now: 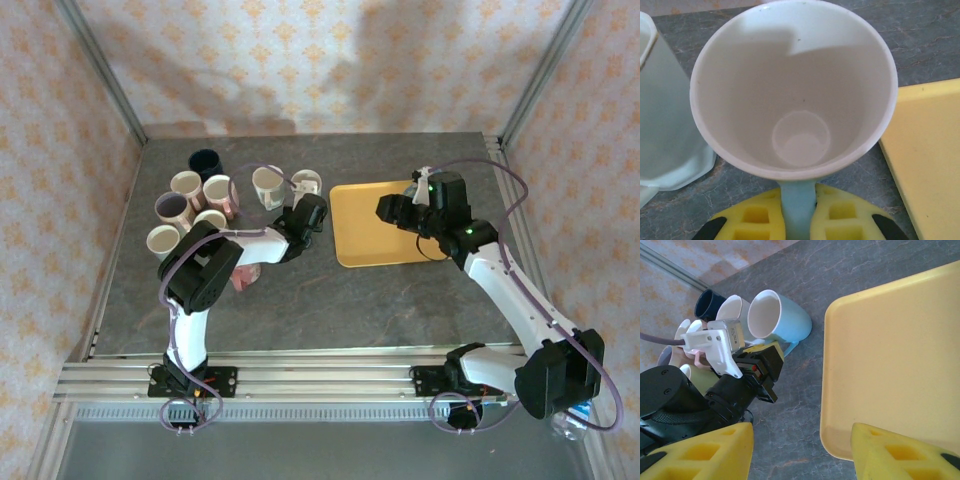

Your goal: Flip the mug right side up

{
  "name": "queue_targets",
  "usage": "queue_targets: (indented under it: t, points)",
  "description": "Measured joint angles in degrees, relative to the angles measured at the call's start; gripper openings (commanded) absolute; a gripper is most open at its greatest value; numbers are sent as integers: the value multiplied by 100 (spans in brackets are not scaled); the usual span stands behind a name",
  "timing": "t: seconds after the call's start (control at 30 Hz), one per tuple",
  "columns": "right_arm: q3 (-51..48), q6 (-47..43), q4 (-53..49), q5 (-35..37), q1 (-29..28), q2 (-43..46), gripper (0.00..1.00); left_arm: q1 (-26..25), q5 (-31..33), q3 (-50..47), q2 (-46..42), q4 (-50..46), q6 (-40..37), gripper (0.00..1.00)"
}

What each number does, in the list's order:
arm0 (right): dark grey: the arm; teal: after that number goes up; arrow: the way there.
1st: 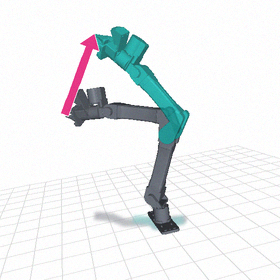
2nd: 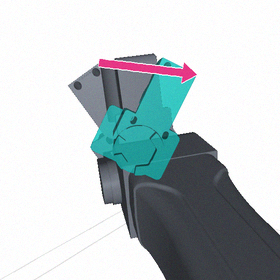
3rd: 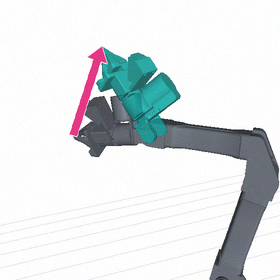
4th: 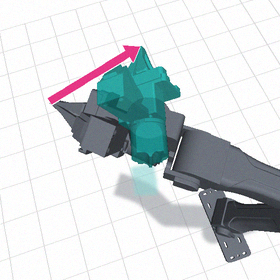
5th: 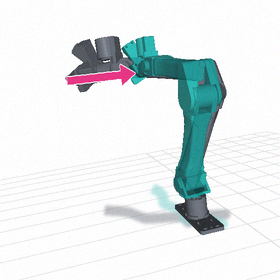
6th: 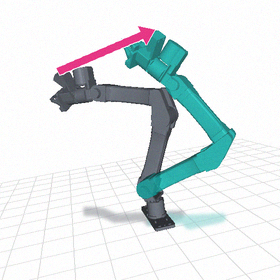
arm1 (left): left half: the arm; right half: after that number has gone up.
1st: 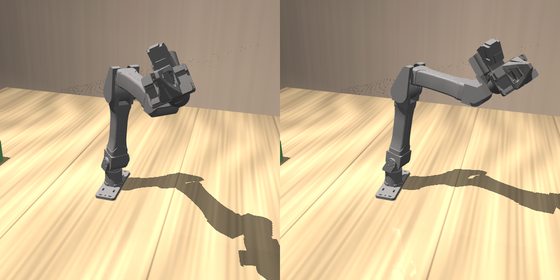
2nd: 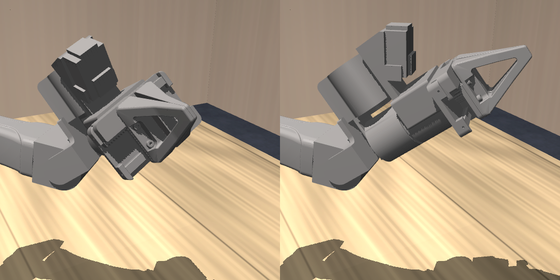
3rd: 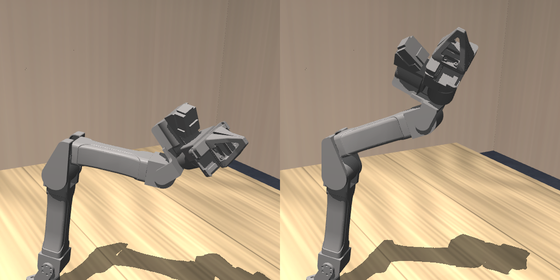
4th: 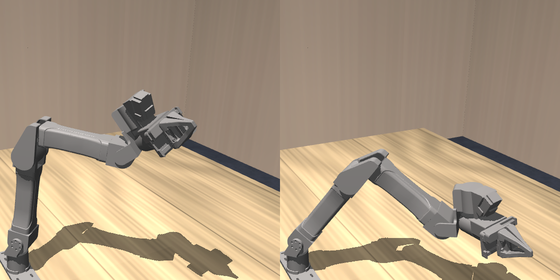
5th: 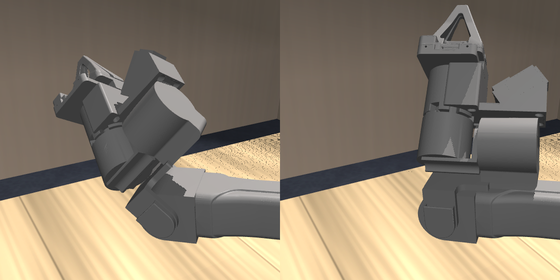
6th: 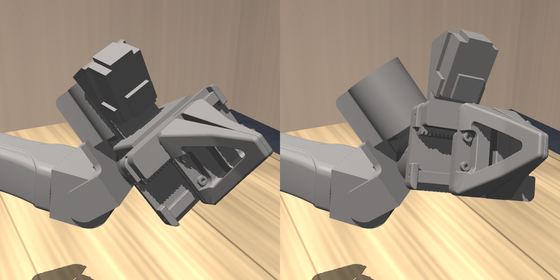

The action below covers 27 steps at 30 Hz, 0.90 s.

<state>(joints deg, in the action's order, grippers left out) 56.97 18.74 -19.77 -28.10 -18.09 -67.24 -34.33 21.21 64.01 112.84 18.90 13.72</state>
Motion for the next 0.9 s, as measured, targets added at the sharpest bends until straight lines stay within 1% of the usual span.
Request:
queue_targets:
  t: [0.07, 0.17, 0.33, 0.47, 0.57, 0.7, 0.77, 0.9]
  points:
    - [0, 2, 0, -7, 15, -4, 54, 11, -22, 28, 0, -13, 31, 18]
    - [0, 0, 0, -20, 26, -9, 54, 26, -44, 37, 0, -17, 94, 32]
    - [0, 2, 0, -20, 26, -11, 54, 37, -151, 57, 0, -26, 136, 47]
    - [0, 4, 0, 11, 26, -11, 54, 37, -229, 52, -48, -42, 144, 52]
    - [0, 9, -31, 199, 26, -11, 55, 35, -313, -70, -319, -57, 146, 55]
    - [15, 103, -315, 837, 46, -11, 56, 31, -568, -422, -1132, -76, 142, 57]
    - [96, 166, -553, 1189, 103, -83, 56, 20, -822, -638, -1628, -66, 142, 58]
    - [409, 396, -846, 1674, 398, -560, 54, 7, -1526, -1226, -2592, 61, 142, 60]
